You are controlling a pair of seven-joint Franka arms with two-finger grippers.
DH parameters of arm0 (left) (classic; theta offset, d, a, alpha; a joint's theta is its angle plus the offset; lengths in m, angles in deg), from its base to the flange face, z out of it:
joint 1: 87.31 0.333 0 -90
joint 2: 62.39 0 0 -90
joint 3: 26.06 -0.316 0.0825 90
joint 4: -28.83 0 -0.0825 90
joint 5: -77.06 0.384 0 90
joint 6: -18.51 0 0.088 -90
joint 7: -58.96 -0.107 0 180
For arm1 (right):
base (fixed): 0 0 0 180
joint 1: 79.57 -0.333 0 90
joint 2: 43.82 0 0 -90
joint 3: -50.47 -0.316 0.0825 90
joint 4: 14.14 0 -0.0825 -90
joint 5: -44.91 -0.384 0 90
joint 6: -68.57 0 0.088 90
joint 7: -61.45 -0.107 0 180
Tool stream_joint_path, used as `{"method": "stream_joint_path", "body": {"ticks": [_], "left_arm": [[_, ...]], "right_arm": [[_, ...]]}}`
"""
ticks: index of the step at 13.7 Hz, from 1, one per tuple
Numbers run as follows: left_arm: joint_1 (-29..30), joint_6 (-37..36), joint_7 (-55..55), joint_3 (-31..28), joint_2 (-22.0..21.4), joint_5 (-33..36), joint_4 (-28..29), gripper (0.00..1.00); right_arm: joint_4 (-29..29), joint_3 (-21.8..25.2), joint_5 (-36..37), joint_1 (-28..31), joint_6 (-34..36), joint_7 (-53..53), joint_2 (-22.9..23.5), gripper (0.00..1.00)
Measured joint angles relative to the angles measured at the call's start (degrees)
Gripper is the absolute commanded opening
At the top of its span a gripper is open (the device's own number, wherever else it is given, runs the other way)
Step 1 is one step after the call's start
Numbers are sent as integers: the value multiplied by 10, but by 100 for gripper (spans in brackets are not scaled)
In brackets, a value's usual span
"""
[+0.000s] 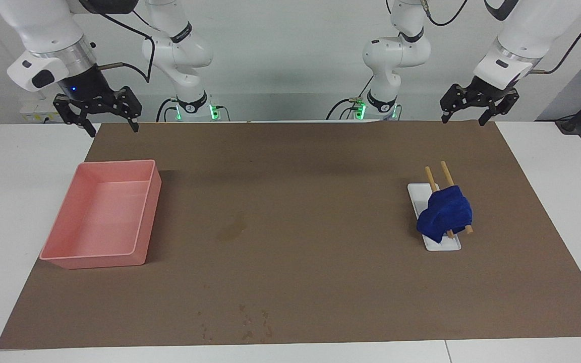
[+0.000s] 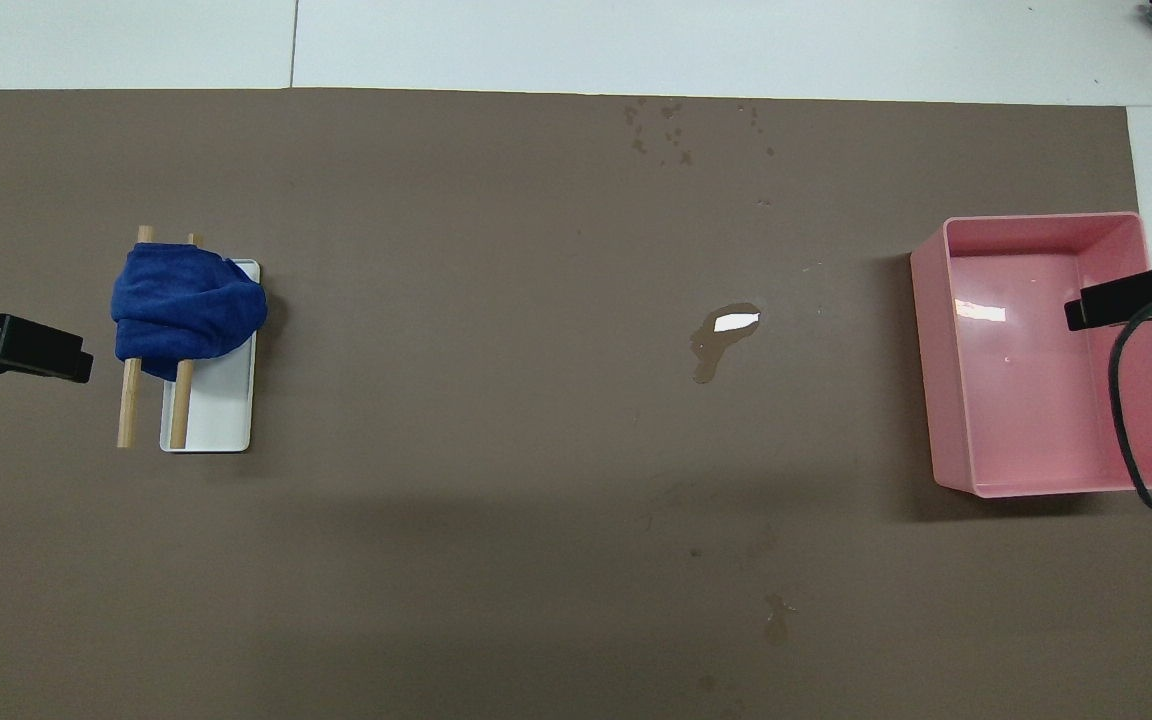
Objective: Wipe water with towel using both arms
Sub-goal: 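Grasp the blue cloth on the white tray with the left gripper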
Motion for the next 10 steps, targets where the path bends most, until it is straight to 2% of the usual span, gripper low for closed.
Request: {"method": "stream_joint_path", "body": {"ticks": [6, 7, 10], "left_arm": [[1, 16, 2, -3, -3, 0, 18, 100], [1, 49, 2, -5, -9, 0, 39, 100], [3, 216, 11, -9, -34, 4, 144, 100]], "right_arm": [[0, 0, 0, 1, 0, 0, 0, 100], [0, 0, 0, 1, 0, 0, 0, 100], [0, 0, 0, 1, 0, 0, 0, 100]]}}
